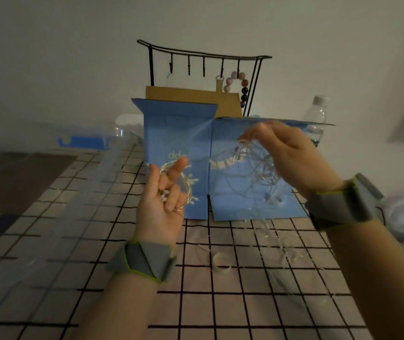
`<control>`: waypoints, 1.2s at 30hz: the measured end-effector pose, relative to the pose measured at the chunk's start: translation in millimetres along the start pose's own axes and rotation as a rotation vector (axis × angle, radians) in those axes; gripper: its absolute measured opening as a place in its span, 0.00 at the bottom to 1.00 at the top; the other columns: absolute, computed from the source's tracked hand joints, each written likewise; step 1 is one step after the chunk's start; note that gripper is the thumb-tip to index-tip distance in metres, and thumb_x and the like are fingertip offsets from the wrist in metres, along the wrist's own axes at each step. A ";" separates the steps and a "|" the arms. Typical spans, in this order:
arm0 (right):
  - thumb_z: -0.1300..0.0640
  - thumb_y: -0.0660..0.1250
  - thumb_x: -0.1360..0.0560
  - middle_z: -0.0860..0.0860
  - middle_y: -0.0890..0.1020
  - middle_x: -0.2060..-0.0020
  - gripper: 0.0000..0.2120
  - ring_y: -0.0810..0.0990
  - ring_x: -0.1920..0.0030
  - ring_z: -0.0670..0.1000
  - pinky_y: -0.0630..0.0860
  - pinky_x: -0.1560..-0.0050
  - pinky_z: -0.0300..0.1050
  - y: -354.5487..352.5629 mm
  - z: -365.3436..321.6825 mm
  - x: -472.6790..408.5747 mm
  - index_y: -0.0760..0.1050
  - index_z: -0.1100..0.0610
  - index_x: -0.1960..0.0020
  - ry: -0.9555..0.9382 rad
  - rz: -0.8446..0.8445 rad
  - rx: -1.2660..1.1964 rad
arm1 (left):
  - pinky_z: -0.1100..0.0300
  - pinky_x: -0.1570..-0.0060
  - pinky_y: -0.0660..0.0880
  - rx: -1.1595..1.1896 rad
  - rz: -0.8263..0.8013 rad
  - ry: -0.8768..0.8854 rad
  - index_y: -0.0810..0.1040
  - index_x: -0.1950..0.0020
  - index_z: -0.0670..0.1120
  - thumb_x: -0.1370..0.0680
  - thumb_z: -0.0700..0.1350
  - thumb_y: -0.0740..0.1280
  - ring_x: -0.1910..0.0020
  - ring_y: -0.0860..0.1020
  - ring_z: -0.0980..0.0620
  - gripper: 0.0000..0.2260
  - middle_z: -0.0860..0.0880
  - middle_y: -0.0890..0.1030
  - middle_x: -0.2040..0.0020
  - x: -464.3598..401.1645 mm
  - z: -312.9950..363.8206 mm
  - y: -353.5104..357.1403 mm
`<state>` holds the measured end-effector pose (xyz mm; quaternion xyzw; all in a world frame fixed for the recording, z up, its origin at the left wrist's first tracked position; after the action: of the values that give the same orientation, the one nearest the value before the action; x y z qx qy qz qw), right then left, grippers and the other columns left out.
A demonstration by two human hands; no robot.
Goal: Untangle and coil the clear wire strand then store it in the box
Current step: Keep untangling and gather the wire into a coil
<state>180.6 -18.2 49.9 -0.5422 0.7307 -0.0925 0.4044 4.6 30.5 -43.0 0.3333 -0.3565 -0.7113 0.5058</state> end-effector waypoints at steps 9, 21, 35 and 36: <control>0.49 0.61 0.24 0.50 0.81 0.50 0.10 0.76 0.45 0.55 0.61 0.35 0.61 18.9 30.2 -7.5 0.77 0.52 0.49 0.173 -0.053 0.579 | 0.69 0.79 0.61 -0.232 -0.002 0.010 0.59 0.69 0.47 0.19 0.50 0.51 0.84 0.58 0.60 0.19 0.48 0.85 0.56 3.5 -8.9 4.1; 0.50 0.63 0.25 0.48 0.79 0.54 0.09 0.73 0.59 0.44 0.68 0.58 0.39 78.2 40.7 94.7 0.78 0.53 0.50 -0.126 -0.590 0.517 | 0.67 0.80 0.59 -0.396 0.017 -0.026 0.60 0.69 0.46 0.19 0.48 0.54 0.83 0.58 0.58 0.18 0.48 0.84 0.62 3.3 -24.0 0.3; 0.56 0.63 0.25 0.50 0.78 0.59 0.09 0.75 0.60 0.47 0.70 0.59 0.39 37.1 76.1 65.2 0.80 0.58 0.54 0.048 -0.090 0.183 | 0.66 0.79 0.58 -0.556 0.017 -0.102 0.61 0.70 0.45 0.19 0.48 0.55 0.83 0.58 0.58 0.19 0.47 0.83 0.65 6.3 -40.2 -3.8; 0.58 0.63 0.24 0.52 0.77 0.57 0.09 0.75 0.58 0.49 0.68 0.58 0.39 30.9 89.6 61.1 0.81 0.60 0.53 0.074 -0.039 0.226 | 0.66 0.79 0.57 -0.560 0.012 -0.103 0.61 0.70 0.45 0.19 0.48 0.55 0.83 0.58 0.58 0.19 0.48 0.83 0.65 6.4 -40.9 -4.0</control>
<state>215.2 -31.8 -56.7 -0.5036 0.7194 -0.2020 0.4336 35.1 18.3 -68.5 0.1419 -0.1732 -0.7952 0.5634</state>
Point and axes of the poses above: each hand's wrist, its own x-axis away from the middle knuckle, its own y-axis out of the palm, z = x × y, the point moved 1 cm from there along -x, towards the middle knuckle
